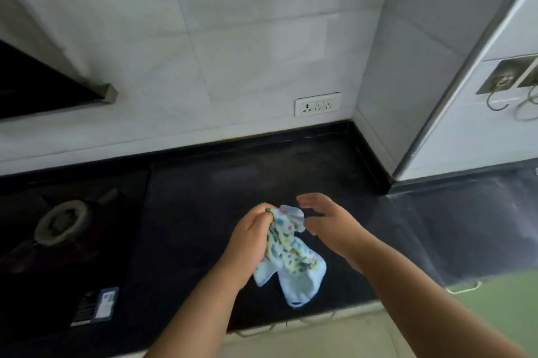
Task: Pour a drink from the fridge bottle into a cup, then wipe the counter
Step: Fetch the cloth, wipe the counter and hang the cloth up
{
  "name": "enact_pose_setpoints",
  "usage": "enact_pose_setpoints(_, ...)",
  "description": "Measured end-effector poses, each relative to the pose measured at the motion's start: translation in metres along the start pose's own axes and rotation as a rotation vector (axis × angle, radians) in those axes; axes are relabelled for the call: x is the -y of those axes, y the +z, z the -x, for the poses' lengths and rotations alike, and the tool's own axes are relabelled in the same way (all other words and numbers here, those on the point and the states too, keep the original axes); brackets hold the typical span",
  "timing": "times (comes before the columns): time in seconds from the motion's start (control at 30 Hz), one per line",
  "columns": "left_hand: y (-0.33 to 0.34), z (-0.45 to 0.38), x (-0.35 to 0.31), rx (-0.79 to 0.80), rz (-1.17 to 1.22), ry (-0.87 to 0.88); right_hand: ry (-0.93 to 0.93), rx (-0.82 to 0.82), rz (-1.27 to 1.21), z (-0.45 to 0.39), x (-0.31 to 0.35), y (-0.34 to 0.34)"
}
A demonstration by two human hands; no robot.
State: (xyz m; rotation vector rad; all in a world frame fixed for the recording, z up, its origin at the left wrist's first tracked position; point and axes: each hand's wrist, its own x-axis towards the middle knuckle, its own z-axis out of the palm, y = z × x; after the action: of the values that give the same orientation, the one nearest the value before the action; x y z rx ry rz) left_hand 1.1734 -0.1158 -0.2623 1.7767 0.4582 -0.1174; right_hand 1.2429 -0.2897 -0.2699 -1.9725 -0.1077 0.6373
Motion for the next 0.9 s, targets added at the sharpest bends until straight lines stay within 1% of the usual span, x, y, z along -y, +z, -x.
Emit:
enact_pose_setpoints(0.07,-0.014,0.018,-0.043,0.079,-0.056,0.067,0.016,0.033,-0.106,0.018,0.034,-0.006)
enact_pose_setpoints(0.13,-0.021,0.032,-0.082,0.085,-0.093,0.176,0.067,0.009,-0.184,0.033,0.063,-0.013)
enact_pose_setpoints(0.2,-0.025,0.046,-0.119,0.023,-0.121,0.291,0.092,-0.029,-0.071,0.045,0.084,-0.025)
enact_pose_setpoints(0.23,-0.025,0.052,-0.138,-0.01,-0.133,0.345,0.087,-0.022,-0.041,0.054,0.095,-0.032)
enact_pose_setpoints(0.3,-0.026,0.064,-0.17,-0.081,-0.145,0.458,0.053,0.038,-0.125,0.074,0.116,-0.051)
enact_pose_setpoints(0.37,-0.026,0.074,-0.197,-0.16,-0.141,0.554,-0.04,0.135,-0.269,0.094,0.131,-0.073)
enact_pose_setpoints(0.47,-0.024,0.083,-0.224,-0.247,-0.142,0.627,-0.273,0.273,-0.378,0.119,0.151,-0.098)
enact_pose_setpoints(0.53,-0.022,0.085,-0.233,-0.283,-0.144,0.64,-0.394,0.272,-0.357,0.128,0.164,-0.109)
enact_pose_setpoints(0.57,-0.019,0.084,-0.235,-0.306,-0.149,0.639,-0.432,0.228,-0.341,0.129,0.17,-0.113)
enact_pose_setpoints(0.63,-0.017,0.081,-0.234,-0.39,-0.141,0.604,-0.497,0.121,-0.282,0.132,0.184,-0.119)
enact_pose_setpoints(0.7,-0.017,0.078,-0.228,-0.583,-0.232,0.541,-0.562,-0.019,-0.165,0.134,0.196,-0.125)
enact_pose_setpoints(0.73,-0.016,0.078,-0.224,-0.651,-0.278,0.484,-0.595,-0.082,-0.131,0.134,0.2,-0.129)
enact_pose_setpoints(0.77,-0.013,0.079,-0.218,-0.643,-0.276,0.394,-0.622,-0.123,-0.144,0.132,0.204,-0.132)
enact_pose_setpoints(0.8,-0.007,0.083,-0.212,-0.556,-0.198,0.281,-0.638,-0.142,-0.173,0.131,0.207,-0.135)
enact_pose_setpoints(0.87,0.01,0.09,-0.197,-0.276,-0.027,0.047,-0.644,-0.141,-0.184,0.127,0.21,-0.138)
enact_pose_setpoints(0.9,0.021,0.091,-0.187,-0.129,0.007,-0.027,-0.644,-0.135,-0.175,0.125,0.21,-0.138)
